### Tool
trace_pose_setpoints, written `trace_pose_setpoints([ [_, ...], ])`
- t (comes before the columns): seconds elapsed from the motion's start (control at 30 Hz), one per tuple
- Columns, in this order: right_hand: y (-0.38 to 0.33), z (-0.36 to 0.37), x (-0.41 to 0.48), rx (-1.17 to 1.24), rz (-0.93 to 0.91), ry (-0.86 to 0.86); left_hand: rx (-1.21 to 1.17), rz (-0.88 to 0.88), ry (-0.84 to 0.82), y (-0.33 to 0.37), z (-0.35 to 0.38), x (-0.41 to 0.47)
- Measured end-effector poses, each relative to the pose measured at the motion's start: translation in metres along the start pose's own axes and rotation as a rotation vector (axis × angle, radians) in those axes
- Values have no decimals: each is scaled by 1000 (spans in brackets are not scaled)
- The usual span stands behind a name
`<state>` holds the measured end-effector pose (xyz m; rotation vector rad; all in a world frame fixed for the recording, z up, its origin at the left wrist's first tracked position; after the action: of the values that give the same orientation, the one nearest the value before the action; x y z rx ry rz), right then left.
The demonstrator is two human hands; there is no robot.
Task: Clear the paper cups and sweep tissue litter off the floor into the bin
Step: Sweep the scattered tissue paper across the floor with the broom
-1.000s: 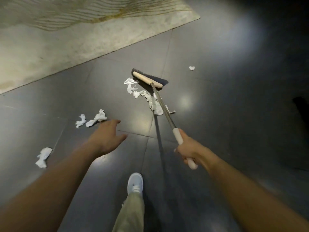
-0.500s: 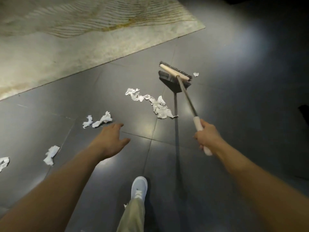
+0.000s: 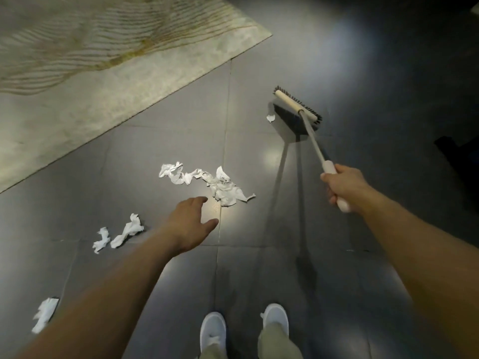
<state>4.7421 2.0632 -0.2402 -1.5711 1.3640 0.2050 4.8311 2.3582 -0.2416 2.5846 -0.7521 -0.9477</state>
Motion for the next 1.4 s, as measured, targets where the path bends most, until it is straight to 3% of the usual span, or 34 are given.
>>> trace_pose_setpoints([
  [0.1,-3,-5,31,-96,40,41,-21,2,-7,11,10,13],
  [0.3,20,-9,46,-592,-3,66,-56,-49,5,22,29,19],
  [0.7,64,35,-67,-887,-111,-116,-49,-33,49,11,57,-60],
  [1.03,136,91,-201,-769,-164,-346,-121,-92,141,-32,48,-164],
  [1.17,165,89,-232,-607,-208,-337,-130,-117,184,-43,48,-202],
  [1.4,166,49,-276,-723,-380,-314,-127,-210,296,-40,27,-272],
])
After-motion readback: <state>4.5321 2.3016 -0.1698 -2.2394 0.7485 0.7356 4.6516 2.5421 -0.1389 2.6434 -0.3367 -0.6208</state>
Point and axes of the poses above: each hand's wrist, its own x-axis towards the middle knuckle, its own z-axis out of the palm, y = z × x, the point moved 1 cm from there along x, towards the middle knuckle, and after that the axes turned 6 degrees about z, right-handed, at the moved point
